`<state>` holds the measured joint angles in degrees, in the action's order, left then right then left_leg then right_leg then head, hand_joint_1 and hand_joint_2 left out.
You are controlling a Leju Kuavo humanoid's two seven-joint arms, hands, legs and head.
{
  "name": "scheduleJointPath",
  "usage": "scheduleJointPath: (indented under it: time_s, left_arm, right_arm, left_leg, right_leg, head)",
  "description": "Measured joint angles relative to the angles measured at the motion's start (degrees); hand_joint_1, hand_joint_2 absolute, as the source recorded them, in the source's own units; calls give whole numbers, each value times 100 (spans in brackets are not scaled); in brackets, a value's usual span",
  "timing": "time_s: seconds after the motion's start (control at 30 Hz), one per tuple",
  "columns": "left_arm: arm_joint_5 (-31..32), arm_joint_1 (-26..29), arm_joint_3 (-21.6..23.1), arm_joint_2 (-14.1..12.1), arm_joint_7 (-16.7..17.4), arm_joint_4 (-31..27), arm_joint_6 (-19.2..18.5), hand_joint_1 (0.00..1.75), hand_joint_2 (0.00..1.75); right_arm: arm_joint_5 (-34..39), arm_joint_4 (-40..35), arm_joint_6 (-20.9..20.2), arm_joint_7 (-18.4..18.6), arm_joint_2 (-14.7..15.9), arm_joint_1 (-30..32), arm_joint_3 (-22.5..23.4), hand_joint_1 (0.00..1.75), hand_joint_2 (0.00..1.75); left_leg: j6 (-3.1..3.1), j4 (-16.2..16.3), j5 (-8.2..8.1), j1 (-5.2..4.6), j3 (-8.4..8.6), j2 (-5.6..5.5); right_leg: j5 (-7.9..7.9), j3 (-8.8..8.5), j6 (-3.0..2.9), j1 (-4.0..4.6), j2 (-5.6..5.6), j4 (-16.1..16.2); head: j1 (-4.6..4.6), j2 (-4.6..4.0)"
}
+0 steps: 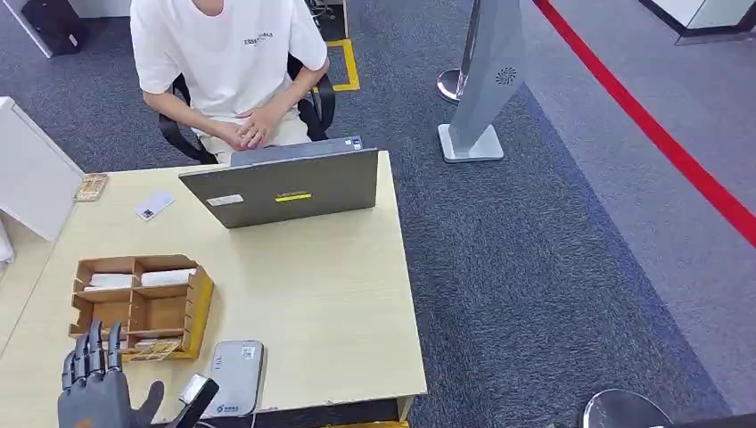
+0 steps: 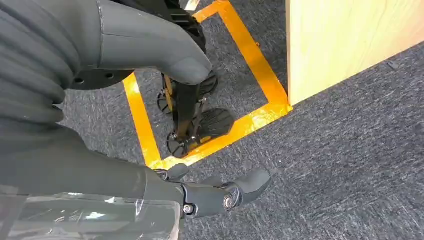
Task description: Pass the card to the sensor for recognition and then transmit it.
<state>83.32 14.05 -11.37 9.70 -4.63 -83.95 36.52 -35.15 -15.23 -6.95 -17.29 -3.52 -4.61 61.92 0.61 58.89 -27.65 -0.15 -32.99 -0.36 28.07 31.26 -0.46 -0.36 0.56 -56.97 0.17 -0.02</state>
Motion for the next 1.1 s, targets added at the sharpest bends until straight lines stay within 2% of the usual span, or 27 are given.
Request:
scheduleJointPath:
  time_s: [0.23,0.67,1.1]
  left_arm:
    - [-7,-70,92,-13,77,90,11,0,175]
    - [-50,-211,302,-192,238,291,63,0,175]
    - [-120,-254,339,-319,363,400,74,0,175]
  right_arm:
    - [-18,0,0,0,0,-7,0,0,175]
    - [-61,0,0,7,-2,-19,0,0,175]
    - [-116,2,4,24,-4,-24,0,0,175]
  left_leg:
    - [0,0,0,0,0,0]
    - [0,0,0,0,0,0]
    - [0,0,0,0,0,0]
  right_leg:
    - [0,0,0,0,-1,0]
    - [0,0,0,0,0,0]
    - [0,0,0,0,-1,0]
  head:
    - [0,0]
    - [0,0]
    - [0,0]
